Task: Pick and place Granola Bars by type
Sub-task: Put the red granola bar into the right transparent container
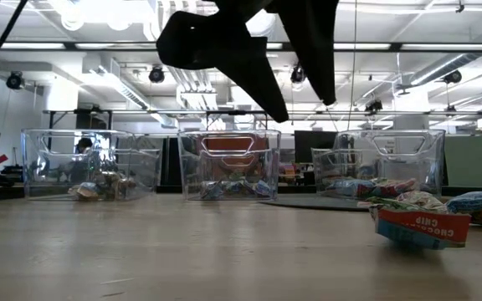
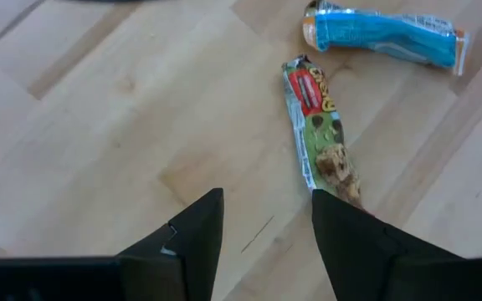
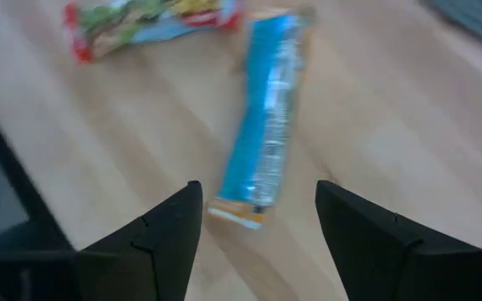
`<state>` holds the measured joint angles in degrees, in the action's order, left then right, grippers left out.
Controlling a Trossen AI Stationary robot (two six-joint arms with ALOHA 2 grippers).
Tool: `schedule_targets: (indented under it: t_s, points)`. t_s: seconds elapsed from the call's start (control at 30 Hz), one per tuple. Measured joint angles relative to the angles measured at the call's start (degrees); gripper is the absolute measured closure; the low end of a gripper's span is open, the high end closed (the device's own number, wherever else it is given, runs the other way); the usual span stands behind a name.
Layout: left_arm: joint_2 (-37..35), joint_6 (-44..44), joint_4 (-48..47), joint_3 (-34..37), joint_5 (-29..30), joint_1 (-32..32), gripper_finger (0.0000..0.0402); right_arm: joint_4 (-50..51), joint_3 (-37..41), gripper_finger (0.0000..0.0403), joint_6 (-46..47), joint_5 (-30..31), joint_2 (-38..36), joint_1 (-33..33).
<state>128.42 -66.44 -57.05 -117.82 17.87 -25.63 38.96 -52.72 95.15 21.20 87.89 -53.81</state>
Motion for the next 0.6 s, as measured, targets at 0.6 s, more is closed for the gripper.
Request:
schedule_targets:
  t_s: [0.6]
  points:
    - [-2.5,-6.5,2.4,-0.7,0.7,-2.1,0.0236,-2.5,-2.7,0.0179,-27.9,4.8,3.7,2.8]
